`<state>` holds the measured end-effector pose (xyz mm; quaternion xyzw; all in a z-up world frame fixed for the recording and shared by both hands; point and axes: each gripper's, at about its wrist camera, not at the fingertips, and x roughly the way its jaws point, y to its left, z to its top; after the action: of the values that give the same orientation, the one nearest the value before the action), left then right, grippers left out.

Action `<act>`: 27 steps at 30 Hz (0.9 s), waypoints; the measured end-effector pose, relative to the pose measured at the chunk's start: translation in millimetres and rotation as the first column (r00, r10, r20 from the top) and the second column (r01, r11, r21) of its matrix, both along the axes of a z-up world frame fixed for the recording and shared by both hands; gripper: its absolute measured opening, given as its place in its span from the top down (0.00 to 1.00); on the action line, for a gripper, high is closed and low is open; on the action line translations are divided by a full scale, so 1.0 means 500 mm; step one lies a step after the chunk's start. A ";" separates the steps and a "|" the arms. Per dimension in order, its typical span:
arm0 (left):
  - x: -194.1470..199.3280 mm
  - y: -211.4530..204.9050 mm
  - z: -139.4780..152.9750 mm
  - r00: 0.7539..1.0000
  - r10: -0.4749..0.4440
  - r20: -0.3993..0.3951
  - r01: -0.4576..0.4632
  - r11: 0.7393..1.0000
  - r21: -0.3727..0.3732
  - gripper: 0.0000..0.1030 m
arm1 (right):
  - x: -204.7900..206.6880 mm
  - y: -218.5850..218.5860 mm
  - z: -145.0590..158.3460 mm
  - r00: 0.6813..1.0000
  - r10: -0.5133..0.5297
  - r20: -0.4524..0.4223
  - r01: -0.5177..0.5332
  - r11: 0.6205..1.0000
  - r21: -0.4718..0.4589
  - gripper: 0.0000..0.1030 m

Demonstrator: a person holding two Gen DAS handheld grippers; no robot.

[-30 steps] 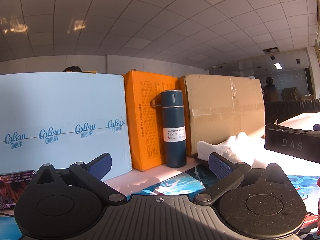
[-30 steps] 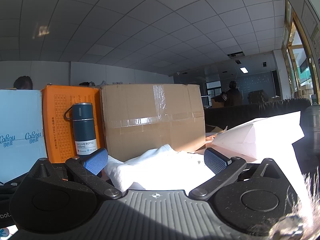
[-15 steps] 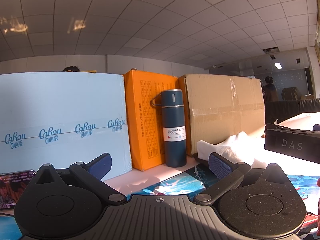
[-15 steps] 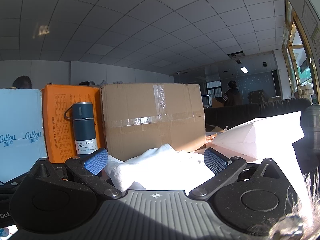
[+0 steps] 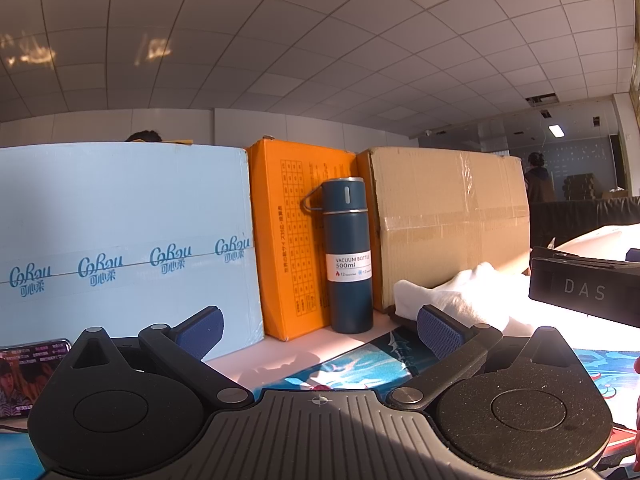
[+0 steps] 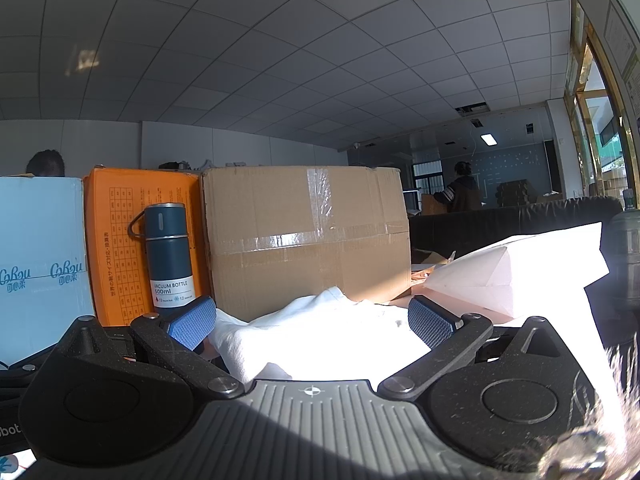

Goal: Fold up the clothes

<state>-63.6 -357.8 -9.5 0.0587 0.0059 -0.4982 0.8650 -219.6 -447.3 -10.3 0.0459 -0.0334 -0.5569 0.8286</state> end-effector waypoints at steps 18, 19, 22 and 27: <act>0.001 -0.002 0.001 1.000 0.000 -0.003 0.000 1.000 0.004 0.00 | 0.000 0.000 0.000 1.000 0.002 -0.004 -0.002 1.000 0.003 0.00; 0.001 -0.002 0.001 1.000 0.000 -0.003 0.000 1.000 0.003 0.00 | 0.000 0.000 0.000 1.000 0.002 -0.004 -0.002 1.000 0.003 0.00; 0.001 -0.002 0.001 1.000 0.000 -0.003 0.000 1.000 0.004 0.00 | 0.001 0.000 0.000 1.000 0.003 -0.006 -0.002 1.000 0.003 0.00; 0.001 -0.003 0.000 1.000 0.000 -0.003 0.000 1.000 0.005 0.00 | 0.001 -0.002 0.000 1.000 0.004 -0.008 -0.004 1.000 0.003 0.00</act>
<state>-62.9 -359.3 -9.3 0.0600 0.0083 -0.4983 0.8649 -218.9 -448.3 -10.5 0.0450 -0.0293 -0.5555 0.8298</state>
